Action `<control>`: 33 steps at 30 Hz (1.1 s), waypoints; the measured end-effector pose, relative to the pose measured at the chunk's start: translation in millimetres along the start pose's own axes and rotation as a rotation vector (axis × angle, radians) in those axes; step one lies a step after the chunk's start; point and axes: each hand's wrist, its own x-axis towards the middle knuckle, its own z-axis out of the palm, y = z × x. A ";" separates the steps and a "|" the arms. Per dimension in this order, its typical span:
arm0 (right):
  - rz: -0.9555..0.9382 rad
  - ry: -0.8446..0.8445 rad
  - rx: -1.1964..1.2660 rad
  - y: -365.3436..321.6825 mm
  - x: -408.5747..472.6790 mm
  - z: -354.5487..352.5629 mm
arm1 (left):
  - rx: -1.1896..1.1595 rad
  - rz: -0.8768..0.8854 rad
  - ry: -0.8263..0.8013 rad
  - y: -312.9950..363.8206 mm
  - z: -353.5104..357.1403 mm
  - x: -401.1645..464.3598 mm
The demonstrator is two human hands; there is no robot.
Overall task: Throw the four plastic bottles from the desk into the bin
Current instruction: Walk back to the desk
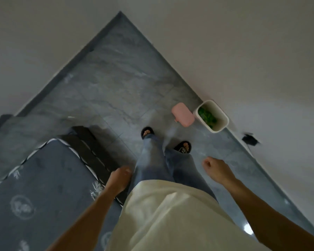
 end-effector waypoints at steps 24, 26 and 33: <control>0.024 -0.090 -0.033 -298.8 80.1 -82.7 | -0.904 -0.168 0.189 -151.1 -185.3 63.0; 0.053 -0.097 -0.101 -316.8 91.2 -103.0 | -0.925 -0.154 0.245 -150.1 -220.7 80.3; -0.042 -0.125 -0.331 -433.8 163.2 -169.2 | -1.056 -0.216 0.276 -150.2 -286.4 107.8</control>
